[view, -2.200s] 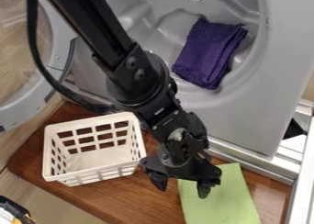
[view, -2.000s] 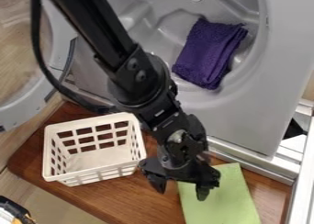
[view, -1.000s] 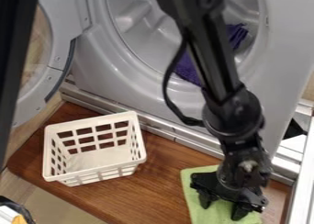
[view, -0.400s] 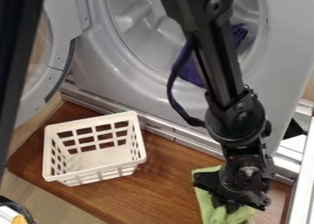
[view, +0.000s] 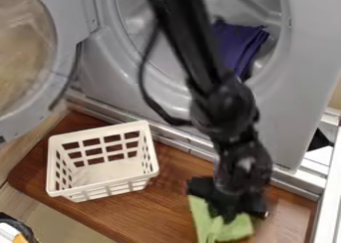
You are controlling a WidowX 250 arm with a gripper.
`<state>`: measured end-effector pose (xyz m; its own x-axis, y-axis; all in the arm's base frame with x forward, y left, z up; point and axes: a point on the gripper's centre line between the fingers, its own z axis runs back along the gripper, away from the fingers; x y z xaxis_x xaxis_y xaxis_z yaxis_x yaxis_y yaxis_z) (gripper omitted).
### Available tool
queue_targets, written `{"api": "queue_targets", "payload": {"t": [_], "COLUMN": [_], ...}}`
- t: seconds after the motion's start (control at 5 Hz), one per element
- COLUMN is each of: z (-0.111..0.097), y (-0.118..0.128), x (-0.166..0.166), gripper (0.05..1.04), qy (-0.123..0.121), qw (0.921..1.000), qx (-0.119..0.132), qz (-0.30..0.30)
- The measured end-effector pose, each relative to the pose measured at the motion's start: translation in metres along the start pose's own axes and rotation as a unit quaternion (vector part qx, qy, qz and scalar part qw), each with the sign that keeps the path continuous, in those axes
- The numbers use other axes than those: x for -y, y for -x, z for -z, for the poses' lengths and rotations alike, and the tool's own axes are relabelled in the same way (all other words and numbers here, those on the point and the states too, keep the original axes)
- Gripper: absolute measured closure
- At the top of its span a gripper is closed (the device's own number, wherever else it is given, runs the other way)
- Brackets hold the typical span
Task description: Put the green cloth in the bascket
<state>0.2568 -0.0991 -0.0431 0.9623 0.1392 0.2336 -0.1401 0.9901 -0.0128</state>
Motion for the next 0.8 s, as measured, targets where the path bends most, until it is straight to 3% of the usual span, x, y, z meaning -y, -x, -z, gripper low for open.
{"api": "queue_targets", "payload": {"t": [0.4, 0.8], "z": [-0.066, -0.102], "y": [-0.005, -0.012], "x": [-0.028, -0.087], "gripper": [0.981, 0.981], "qy": [0.053, 0.05], "qw": [0.997, 0.9904], "qx": [0.047, 0.087], "qz": [-0.032, -0.094]}}
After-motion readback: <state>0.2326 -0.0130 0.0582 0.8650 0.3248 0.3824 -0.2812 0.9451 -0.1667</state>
